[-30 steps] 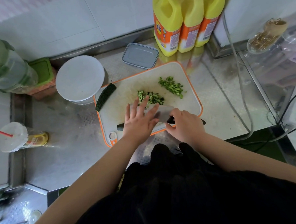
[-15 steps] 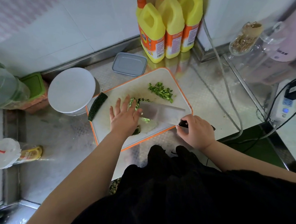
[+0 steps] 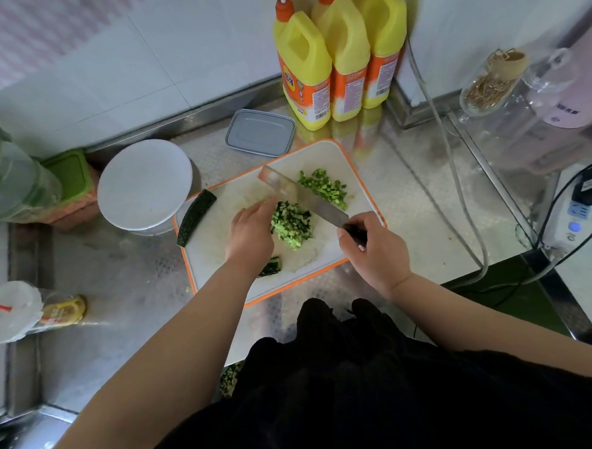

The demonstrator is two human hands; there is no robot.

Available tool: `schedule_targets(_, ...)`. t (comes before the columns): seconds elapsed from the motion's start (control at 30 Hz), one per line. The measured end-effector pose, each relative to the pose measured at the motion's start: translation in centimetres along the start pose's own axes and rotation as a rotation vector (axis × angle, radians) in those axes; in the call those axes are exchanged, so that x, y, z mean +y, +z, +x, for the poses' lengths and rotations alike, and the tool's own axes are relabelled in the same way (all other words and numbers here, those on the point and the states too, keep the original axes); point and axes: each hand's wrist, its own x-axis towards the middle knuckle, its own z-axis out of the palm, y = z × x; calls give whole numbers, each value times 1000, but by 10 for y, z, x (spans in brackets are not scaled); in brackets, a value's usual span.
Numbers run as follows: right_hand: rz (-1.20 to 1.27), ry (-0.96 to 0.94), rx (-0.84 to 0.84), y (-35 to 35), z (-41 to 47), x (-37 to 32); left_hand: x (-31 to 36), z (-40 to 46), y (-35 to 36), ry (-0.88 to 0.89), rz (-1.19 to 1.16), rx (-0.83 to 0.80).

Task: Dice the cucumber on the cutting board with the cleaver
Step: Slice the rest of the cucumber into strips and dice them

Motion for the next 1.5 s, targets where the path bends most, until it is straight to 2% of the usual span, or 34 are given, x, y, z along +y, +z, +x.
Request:
schedule_targets(0.13, 41, -12, 41, 1, 5, -11, 5, 12, -5, -1, -2, -2)
schedule_targets(0.3, 44, -20, 1, 7, 6, -15, -4, 15, -3, 46, 28, 113)
schedule_targets(0.4, 60, -54, -7, 12, 5, -19, -5, 14, -1, 83, 124, 60)
schedule_targets(0.5, 78, -62, -23, 14, 6, -22, -2, 12, 0, 4, 36, 8)
schedule_targets(0.6, 80, -69, -30, 15, 8, -27, -9, 7, 2, 7, -62, 68)
schedule_targets(0.67, 73, -65, -91, 17, 10, -30, -21, 1, 5, 6, -116, 124)
schedule_targets(0.8, -67, -56, -321, 27, 19, -39, -42, -33, 13, -12, -178, 231)
schedule_targets(0.87, -168, -96, -415, 35, 27, -44, -51, -56, 22, -34, -194, 329)
schedule_targets(0.93, -268, -167, -475, 45, 34, -49, -59, -76, 33, -93, -179, 349)
schedule_targets(1.07, -428, -337, -543, 63, 43, -58, -66, -92, 52, -158, -99, 267)
schedule_targets(1.2, -521, -412, -603, 70, 47, -59, -64, -89, 58, -174, -70, 227)
schedule_targets(1.33, -519, -368, -636, 71, 44, -54, -65, -89, 63, -124, 2, 277)
schedule_targets(1.5, -491, -266, -655, 71, 29, -47, -69, -85, 66, -49, -19, 340)
